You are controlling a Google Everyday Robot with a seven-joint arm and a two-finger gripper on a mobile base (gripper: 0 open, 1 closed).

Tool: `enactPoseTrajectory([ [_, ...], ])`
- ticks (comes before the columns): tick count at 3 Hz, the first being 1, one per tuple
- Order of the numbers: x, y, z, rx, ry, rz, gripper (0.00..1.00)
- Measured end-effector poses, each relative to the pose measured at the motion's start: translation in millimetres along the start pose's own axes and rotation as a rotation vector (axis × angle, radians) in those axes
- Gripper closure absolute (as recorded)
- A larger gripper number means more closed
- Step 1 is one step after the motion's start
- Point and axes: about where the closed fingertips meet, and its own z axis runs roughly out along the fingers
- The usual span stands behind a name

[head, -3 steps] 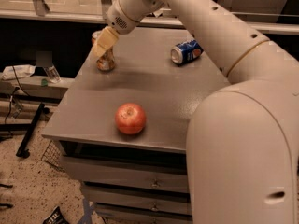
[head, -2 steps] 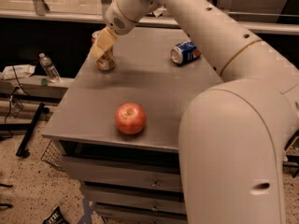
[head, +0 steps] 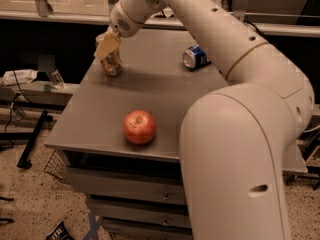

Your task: Move orange can near apple

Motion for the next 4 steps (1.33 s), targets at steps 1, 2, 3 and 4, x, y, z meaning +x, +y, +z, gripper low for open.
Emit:
enactPoseTrajectory([
  [1,-1.1,-2.2,1.2,-0.006,0.001,-0.007,0.64],
  [2,-0.8,-4.8,-17.2,0.008,-0.015,-0.018,0.87],
  [3,7.3,-4.5,-45.3,0.037,-0.020,-0.014,1.00],
  [4,20.1,4.2,-79.8,0.066,-0.009,-0.001,1.00],
])
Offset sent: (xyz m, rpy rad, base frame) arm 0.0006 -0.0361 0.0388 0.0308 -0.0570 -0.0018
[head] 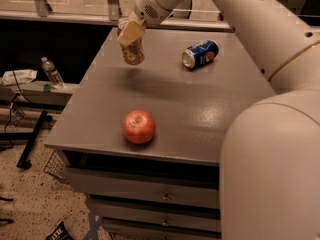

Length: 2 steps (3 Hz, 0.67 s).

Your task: Move orange can near apple

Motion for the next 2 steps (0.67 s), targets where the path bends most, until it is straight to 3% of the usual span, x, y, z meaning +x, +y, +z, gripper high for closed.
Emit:
enactPoseTrajectory([
  [1,19.9,20.6,-28.0,-0.009,0.018,0.033,1.00],
  [2,41.8,51.5,-41.1,-0.064,0.034,0.078,1.00],
])
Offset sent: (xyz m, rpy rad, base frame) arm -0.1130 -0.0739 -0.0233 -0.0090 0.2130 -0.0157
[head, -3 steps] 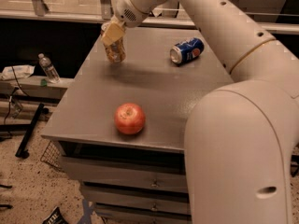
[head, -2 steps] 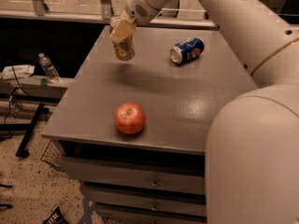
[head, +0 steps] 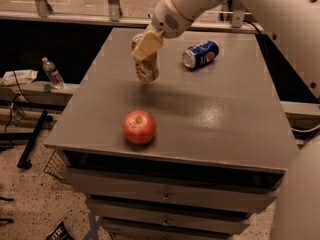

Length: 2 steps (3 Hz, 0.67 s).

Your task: Move orange can near apple

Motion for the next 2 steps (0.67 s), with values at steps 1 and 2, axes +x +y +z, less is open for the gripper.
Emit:
enactPoseTrajectory([
  [1,19.8,26.9,-7.5,-0.042,0.013,0.042,1.00],
  [2,33.4,49.9,-12.2,-0.063,0.014,0.075,1.00],
])
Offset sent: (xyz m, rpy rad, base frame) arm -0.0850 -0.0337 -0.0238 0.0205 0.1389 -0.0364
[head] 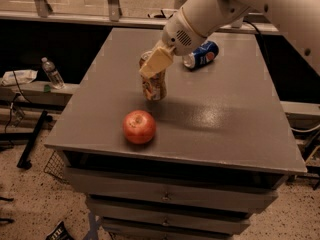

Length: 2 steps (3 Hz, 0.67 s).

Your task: Move orange can near apple

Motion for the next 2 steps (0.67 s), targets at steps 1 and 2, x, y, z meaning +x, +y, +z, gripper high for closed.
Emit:
enactPoseTrajectory([
  [1,11.7,15.2,-0.3,-0.005,-0.006,0.029,1.00],
  [2,19.0,25.5,4.6,-0.001,-0.029,0.051,1.00],
])
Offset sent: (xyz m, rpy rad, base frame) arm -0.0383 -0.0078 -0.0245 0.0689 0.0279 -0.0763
